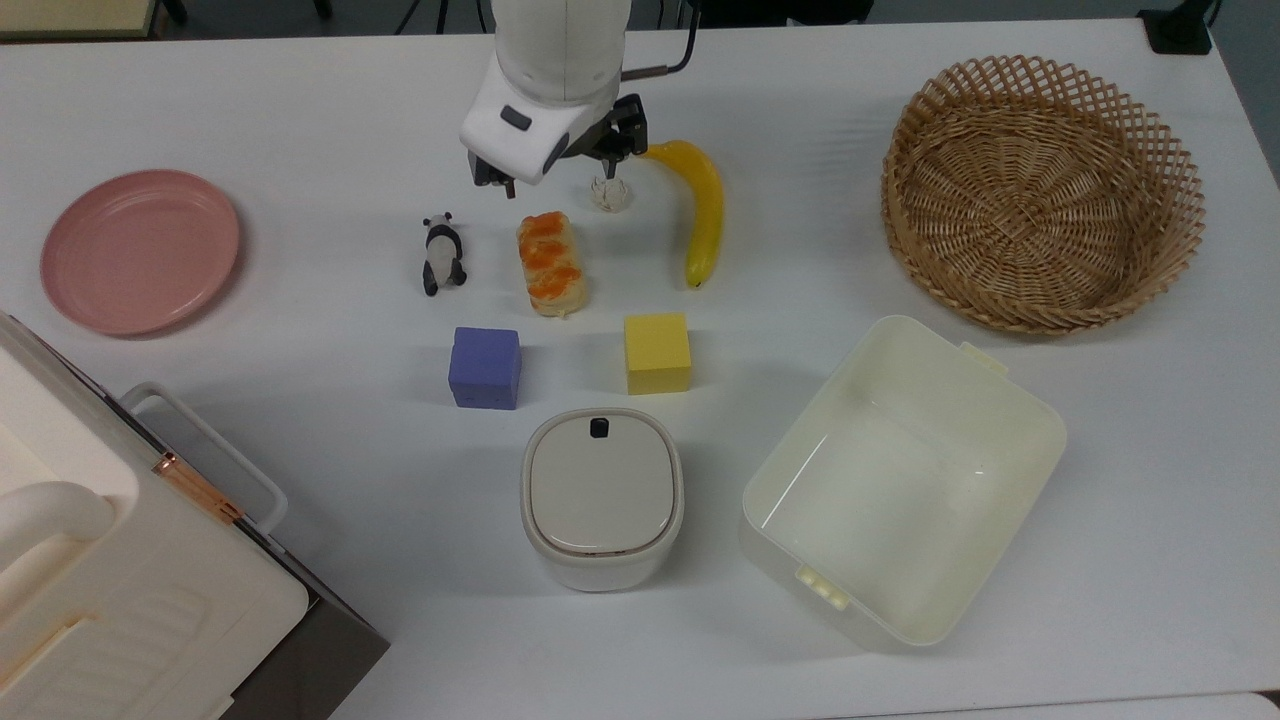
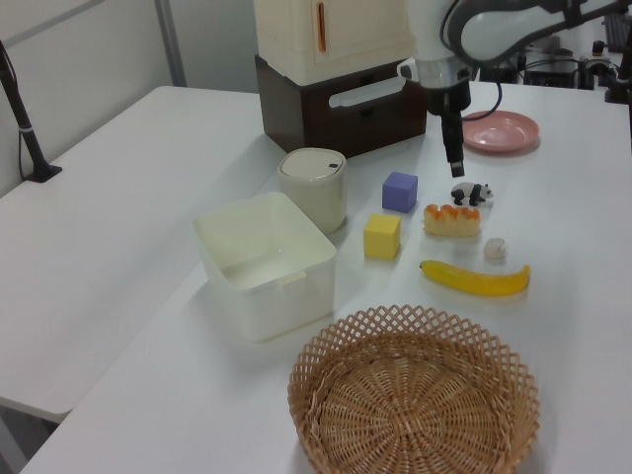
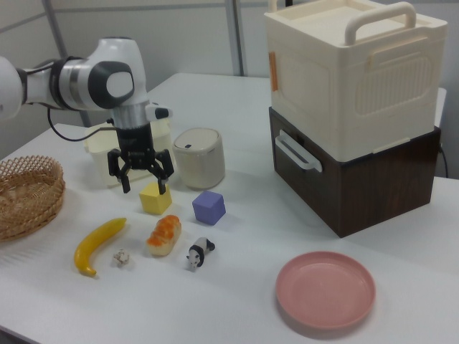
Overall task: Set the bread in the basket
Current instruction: 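Move the open gripper over the orange-glazed bread roll, then lower the gripper and close it on the bread roll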
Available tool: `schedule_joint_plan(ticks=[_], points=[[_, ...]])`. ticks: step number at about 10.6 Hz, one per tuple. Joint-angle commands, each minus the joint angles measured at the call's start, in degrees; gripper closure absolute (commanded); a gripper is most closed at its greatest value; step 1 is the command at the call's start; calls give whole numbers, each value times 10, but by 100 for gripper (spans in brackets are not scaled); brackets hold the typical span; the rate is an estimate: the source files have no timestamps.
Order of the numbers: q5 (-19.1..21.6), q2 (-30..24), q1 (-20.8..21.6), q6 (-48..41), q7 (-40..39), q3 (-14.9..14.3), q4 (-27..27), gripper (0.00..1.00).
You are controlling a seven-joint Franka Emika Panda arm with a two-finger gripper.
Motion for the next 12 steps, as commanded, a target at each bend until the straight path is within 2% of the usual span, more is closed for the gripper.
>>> schedule_joint_plan(ticks=[1,5,9,12], points=[[-3,32,10,45,21,-6,-12,0],[-23,95,16,103,62,-6,-12,0],[-46,125,15,121,78,-6,-13,1],[-56,126,15,133,78,-6,-25,33]])
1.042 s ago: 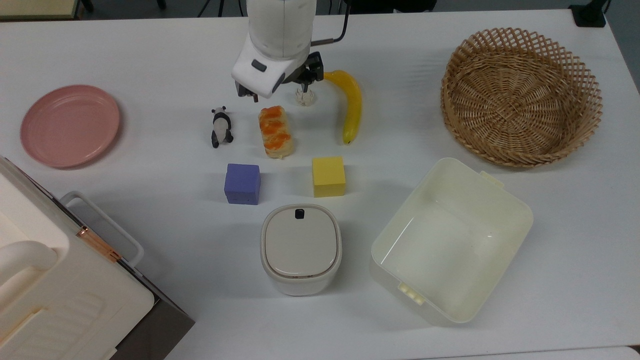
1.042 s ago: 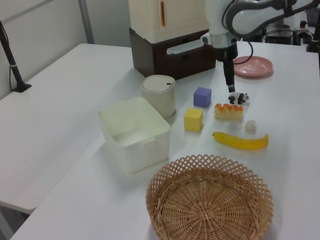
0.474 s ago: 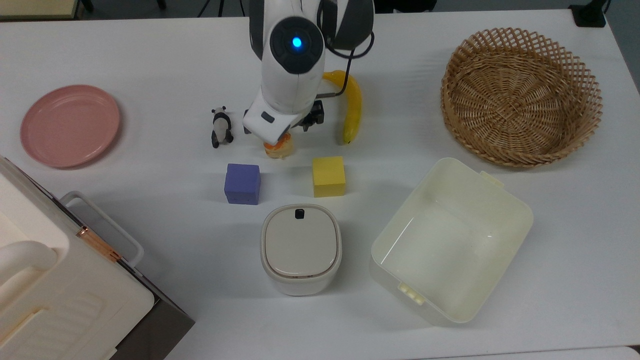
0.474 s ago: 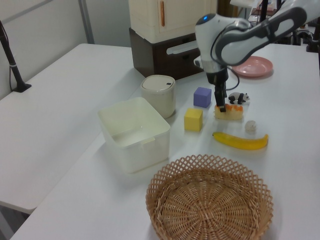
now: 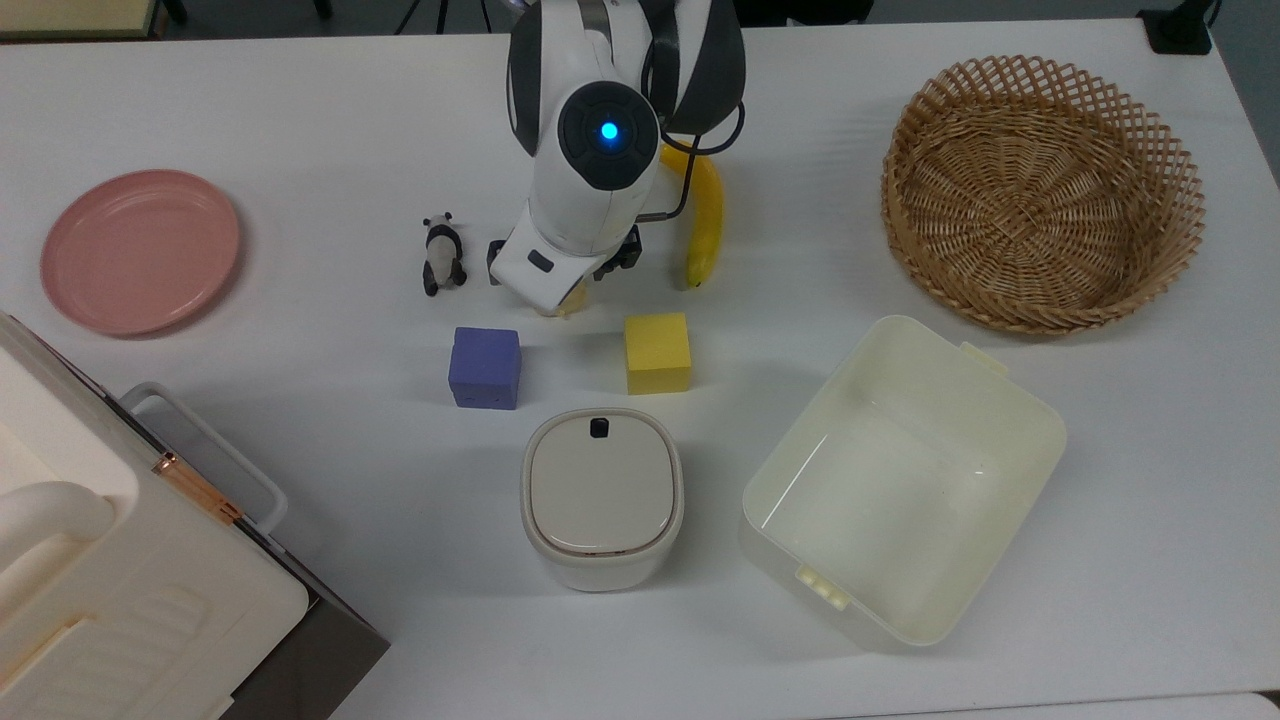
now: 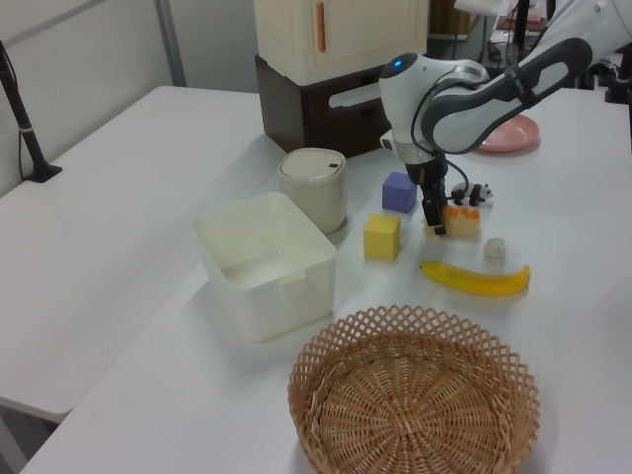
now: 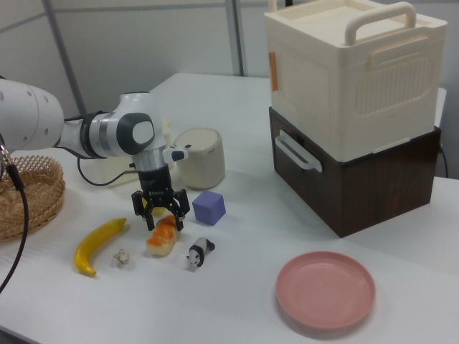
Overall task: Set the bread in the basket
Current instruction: 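Lower the gripper and close it on the bread roll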
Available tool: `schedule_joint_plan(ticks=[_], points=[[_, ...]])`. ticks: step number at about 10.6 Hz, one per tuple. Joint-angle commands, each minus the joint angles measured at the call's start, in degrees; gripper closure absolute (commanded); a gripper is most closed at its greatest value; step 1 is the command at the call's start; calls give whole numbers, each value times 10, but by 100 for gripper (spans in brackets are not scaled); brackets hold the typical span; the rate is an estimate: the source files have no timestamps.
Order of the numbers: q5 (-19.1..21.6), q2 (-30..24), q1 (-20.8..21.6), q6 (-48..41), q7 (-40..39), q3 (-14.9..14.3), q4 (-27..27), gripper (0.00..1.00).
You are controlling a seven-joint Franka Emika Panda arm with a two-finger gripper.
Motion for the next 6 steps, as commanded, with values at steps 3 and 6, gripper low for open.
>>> schedule_joint_plan(ticks=[3,6], points=[[-19,-7,10,16,12,-6,-20,51],[-19,-21,15,-30,13,-6,-8,49]])
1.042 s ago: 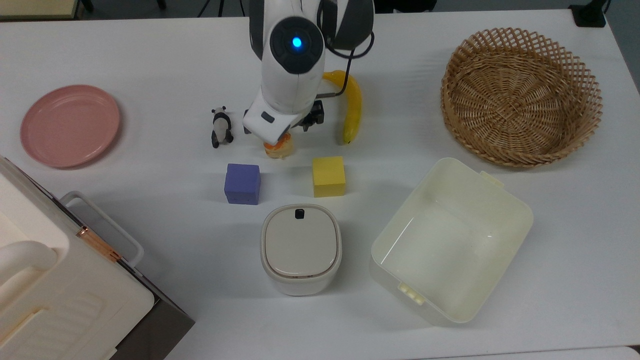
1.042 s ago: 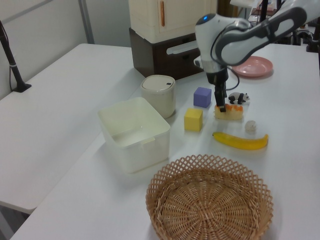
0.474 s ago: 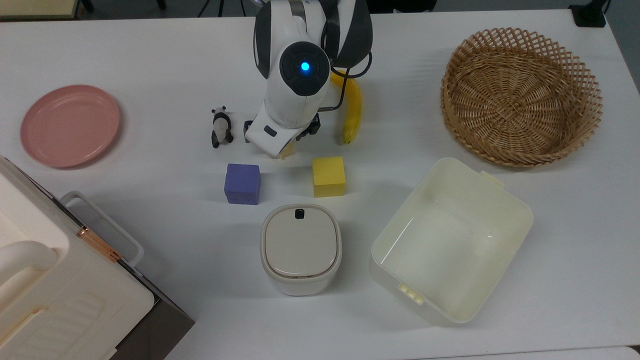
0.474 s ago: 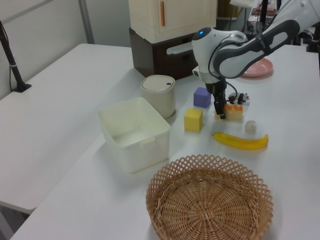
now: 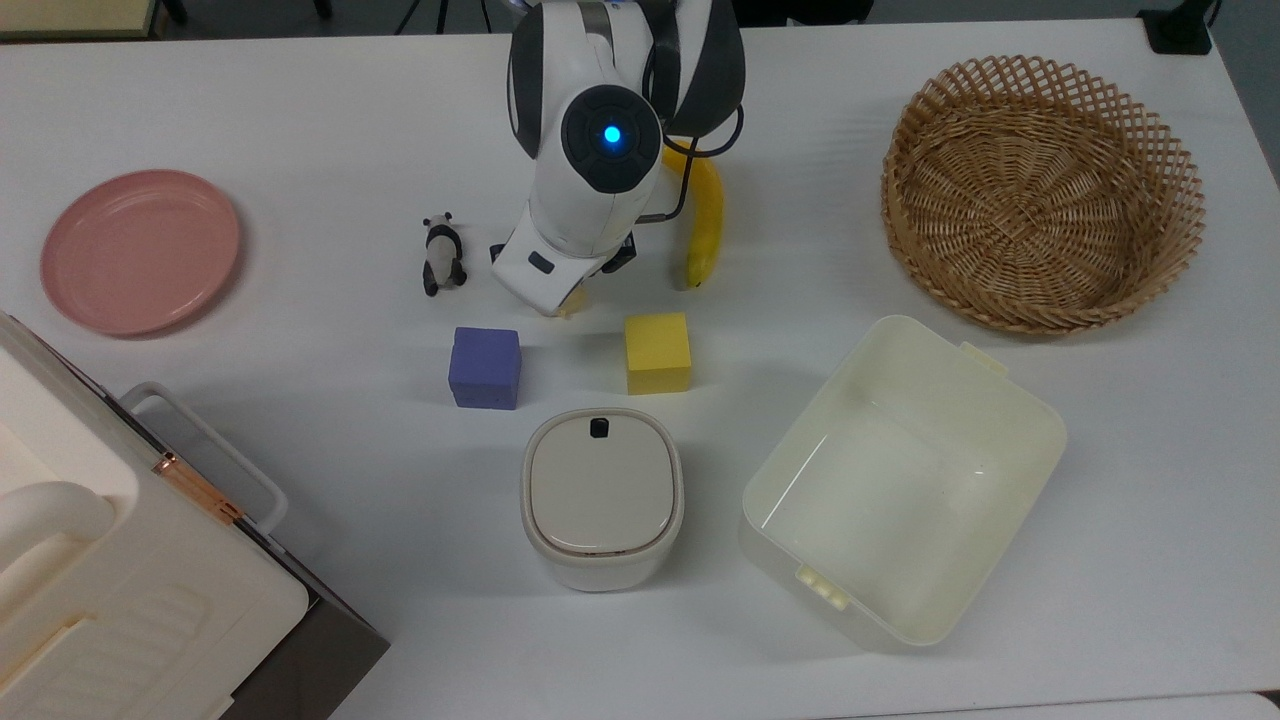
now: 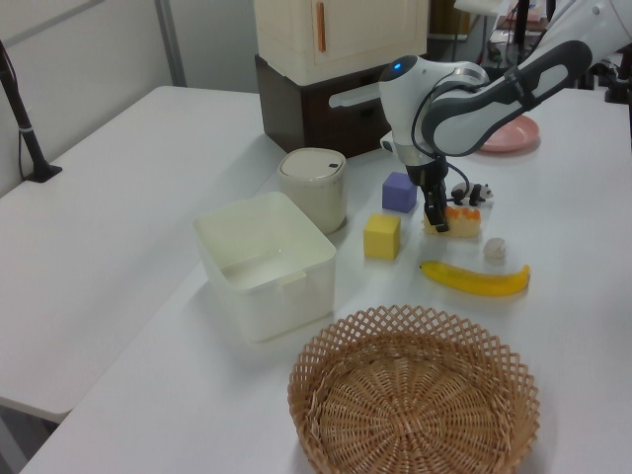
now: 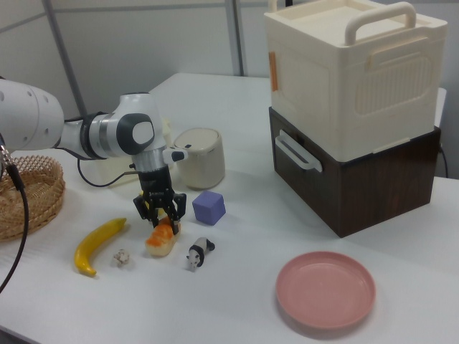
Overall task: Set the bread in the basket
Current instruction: 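Lift the bread roll and carry it over the wicker basket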
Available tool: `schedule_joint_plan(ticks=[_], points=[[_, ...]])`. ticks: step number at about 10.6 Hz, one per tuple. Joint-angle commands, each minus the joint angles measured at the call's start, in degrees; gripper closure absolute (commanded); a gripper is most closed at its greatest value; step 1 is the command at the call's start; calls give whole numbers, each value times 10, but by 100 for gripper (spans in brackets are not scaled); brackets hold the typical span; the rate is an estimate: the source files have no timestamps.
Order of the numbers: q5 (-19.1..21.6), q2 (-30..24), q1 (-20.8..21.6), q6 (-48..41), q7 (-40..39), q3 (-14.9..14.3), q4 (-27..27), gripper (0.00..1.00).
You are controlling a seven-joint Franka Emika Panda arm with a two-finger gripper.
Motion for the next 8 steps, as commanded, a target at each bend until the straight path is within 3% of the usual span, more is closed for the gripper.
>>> schedule_joint_plan(ticks=[1,3,5,8], points=[[-12,-27,36,-48,18,-6,5,49],[-12,-55,64,-84,45,-6,23,49],[-3,-58,100,-140,66,-5,82,50],[-1,-59,184,-151,163,-5,130,47]])
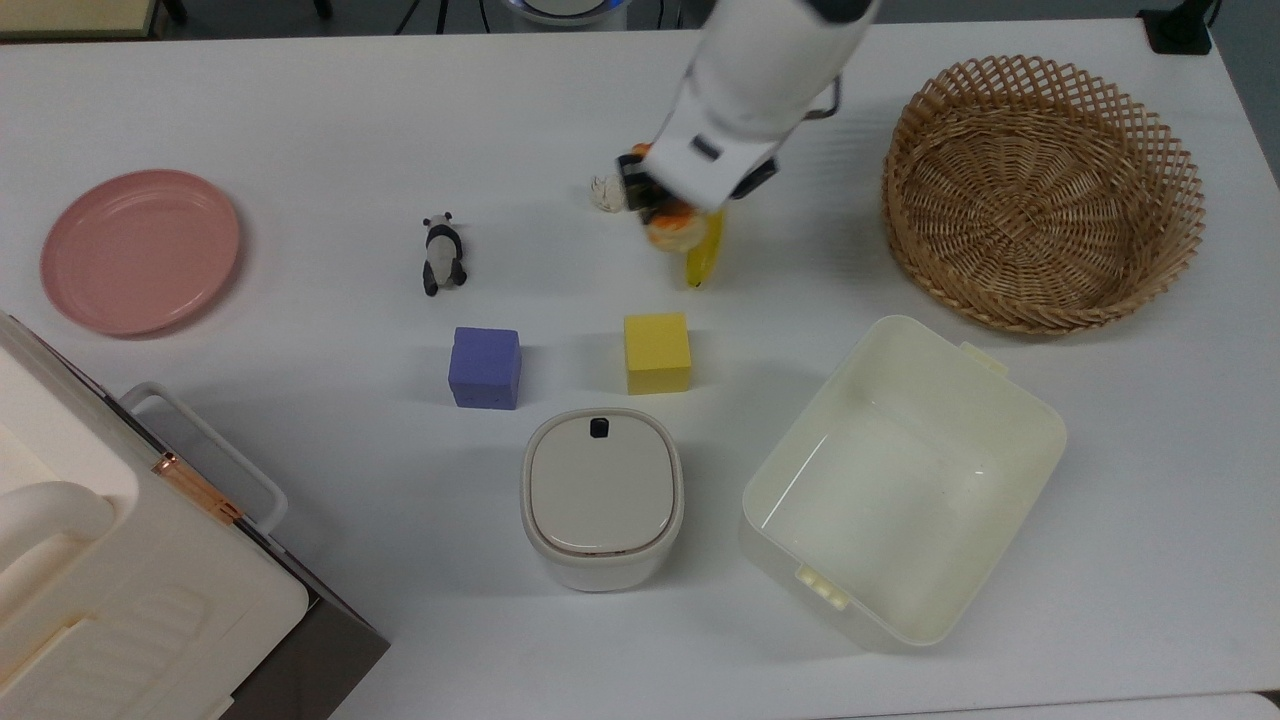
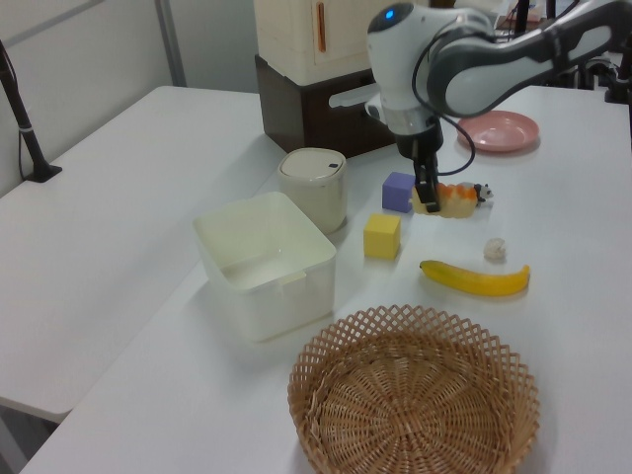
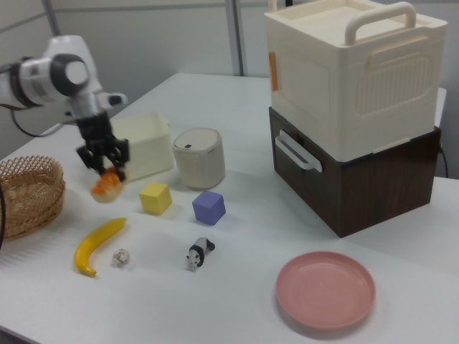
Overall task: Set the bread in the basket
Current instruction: 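Lift the bread roll and carry it over the wicker basket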
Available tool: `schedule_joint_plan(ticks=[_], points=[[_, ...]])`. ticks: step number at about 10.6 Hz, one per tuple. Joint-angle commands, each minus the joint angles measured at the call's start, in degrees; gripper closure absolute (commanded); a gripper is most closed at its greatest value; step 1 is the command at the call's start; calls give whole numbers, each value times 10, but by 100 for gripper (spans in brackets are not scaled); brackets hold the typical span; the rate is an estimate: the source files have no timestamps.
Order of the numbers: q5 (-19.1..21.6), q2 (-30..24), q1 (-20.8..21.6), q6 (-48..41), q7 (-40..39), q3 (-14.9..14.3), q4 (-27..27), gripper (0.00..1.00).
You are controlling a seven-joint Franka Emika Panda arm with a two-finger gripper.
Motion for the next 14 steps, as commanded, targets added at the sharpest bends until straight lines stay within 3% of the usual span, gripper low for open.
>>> schedule_joint_plan(ticks=[1,3,5,10,11,12,14], points=[[-1,2,96,-13,106,-7,40,46],[-5,6,160,-10,182,-7,49,45],[1,7,194,-8,205,-6,65,44],[44,9,272,92,229,-7,66,43],[44,8,286,108,230,-7,66,29],[36,9,296,114,238,-7,66,2],[11,9,302,114,238,-7,64,0]])
